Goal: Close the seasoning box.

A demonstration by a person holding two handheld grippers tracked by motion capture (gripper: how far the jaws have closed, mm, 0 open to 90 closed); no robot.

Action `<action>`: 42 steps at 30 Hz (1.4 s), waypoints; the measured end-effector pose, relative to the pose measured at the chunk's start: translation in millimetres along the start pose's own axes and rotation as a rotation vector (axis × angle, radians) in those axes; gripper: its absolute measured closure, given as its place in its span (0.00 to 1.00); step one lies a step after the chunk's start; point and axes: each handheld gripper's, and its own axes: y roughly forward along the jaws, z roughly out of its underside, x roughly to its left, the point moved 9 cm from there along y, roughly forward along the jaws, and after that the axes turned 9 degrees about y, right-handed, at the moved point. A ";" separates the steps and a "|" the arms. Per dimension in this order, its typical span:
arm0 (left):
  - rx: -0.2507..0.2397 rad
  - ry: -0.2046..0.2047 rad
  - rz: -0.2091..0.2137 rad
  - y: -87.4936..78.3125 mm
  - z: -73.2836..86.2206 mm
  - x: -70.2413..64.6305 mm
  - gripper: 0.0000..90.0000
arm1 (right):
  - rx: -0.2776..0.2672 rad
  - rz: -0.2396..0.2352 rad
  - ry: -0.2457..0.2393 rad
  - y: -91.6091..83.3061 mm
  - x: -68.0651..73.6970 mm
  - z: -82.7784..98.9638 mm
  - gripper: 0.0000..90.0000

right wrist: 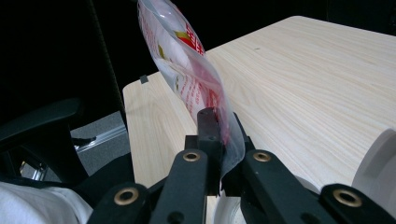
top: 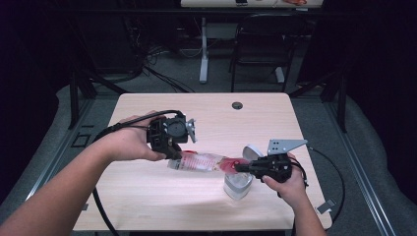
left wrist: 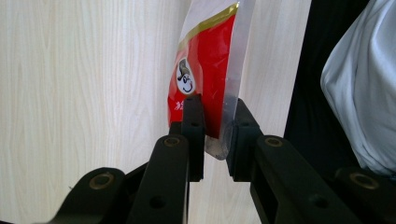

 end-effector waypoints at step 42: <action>0.009 0.020 -0.019 -3.2 -8.8 4.5 0.91 | -0.008 0.001 0.019 -3.1 -5.6 0.9 0.99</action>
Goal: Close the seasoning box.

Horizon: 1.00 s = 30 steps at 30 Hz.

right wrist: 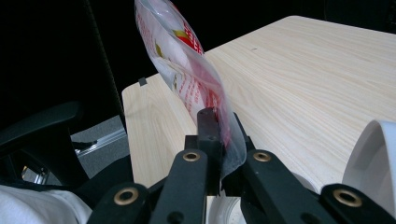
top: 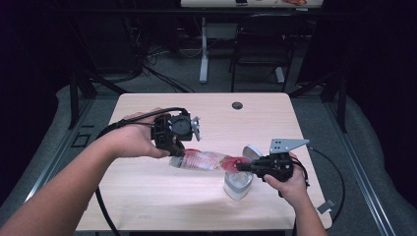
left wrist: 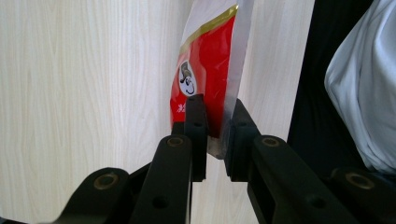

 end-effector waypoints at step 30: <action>0.016 0.018 0.007 -3.8 -6.4 0.6 0.92 | -0.008 0.005 0.013 -1.9 -3.6 0.9 0.99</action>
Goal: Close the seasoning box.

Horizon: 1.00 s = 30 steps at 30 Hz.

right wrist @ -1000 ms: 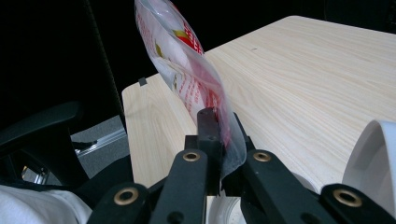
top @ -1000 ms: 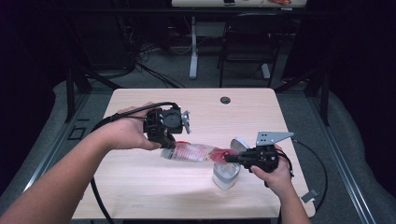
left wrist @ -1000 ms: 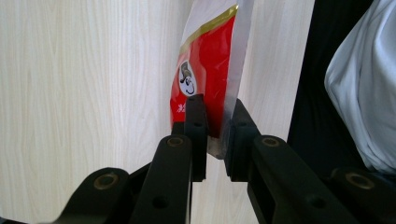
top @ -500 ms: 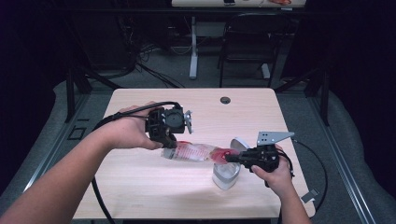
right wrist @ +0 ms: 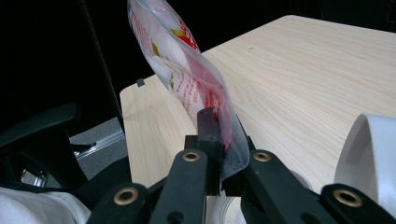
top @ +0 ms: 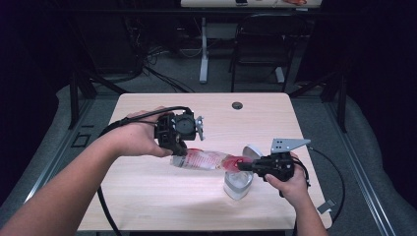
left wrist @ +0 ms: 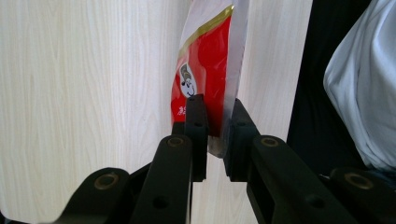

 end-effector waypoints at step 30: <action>0.007 0.020 -0.003 -3.8 -7.7 1.3 0.92 | 0.008 0.013 -0.003 -2.7 -0.9 2.3 0.99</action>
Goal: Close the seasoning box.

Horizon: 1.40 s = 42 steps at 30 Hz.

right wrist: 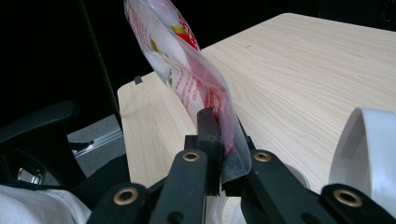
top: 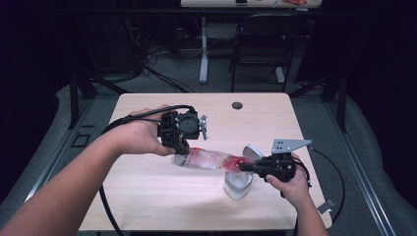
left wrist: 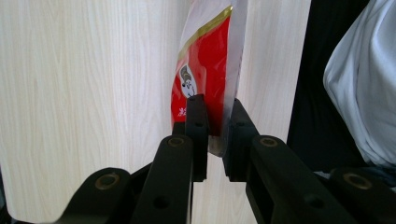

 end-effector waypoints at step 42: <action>-0.001 0.015 -0.006 -6.8 -9.8 4.5 0.93 | 0.007 0.001 0.003 -7.1 2.3 2.1 1.00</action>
